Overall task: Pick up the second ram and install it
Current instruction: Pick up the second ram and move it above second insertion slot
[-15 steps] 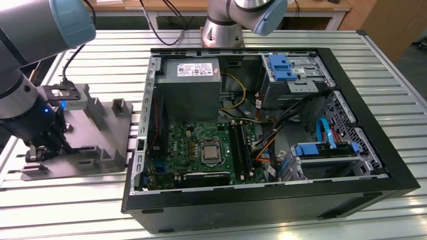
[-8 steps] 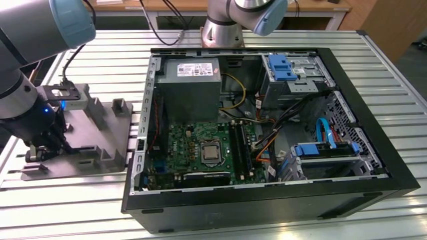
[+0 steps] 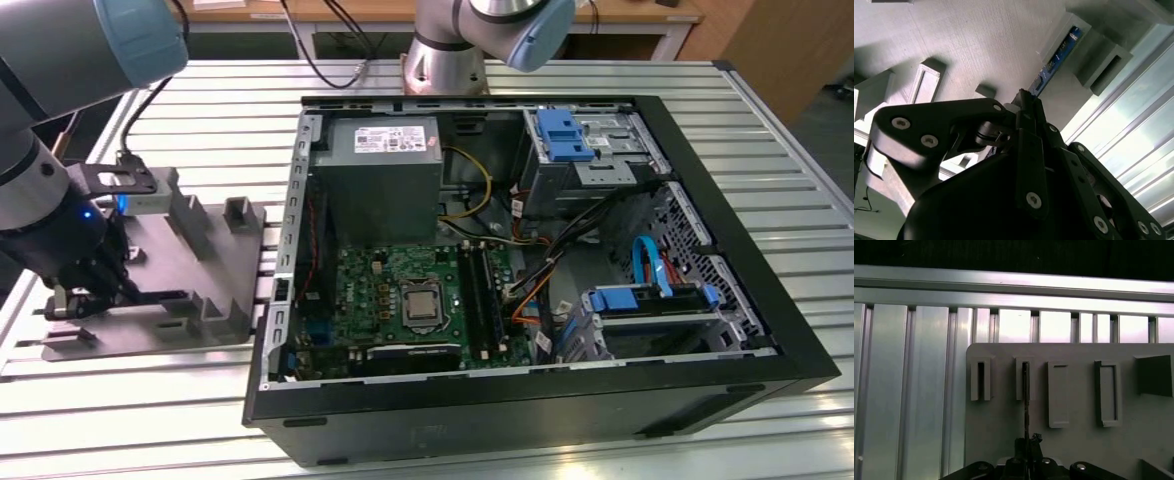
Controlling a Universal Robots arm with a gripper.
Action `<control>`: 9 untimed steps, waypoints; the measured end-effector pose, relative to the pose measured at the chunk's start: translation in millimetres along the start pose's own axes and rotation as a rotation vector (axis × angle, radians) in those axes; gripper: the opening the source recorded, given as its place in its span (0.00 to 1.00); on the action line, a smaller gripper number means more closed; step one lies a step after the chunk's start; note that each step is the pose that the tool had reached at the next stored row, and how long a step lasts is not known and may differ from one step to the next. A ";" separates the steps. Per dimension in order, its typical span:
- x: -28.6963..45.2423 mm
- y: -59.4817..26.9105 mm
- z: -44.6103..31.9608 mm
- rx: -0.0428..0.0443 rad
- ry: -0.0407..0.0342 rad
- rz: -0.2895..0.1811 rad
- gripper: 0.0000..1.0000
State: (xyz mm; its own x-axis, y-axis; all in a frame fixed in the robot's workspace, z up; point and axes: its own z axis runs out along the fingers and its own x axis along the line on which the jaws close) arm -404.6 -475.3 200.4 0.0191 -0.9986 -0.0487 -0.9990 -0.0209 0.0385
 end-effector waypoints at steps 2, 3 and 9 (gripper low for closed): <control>-0.1 0.0 -1.2 0.0001 -0.0002 0.000 0.14; -0.1 0.1 -1.8 0.0001 -0.0002 0.000 0.14; -0.8 0.6 -16.1 0.0001 -0.0017 0.000 0.14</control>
State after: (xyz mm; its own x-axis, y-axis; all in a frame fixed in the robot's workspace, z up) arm -404.5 -475.3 216.5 0.0191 -0.9985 -0.0505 -0.9990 -0.0211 0.0384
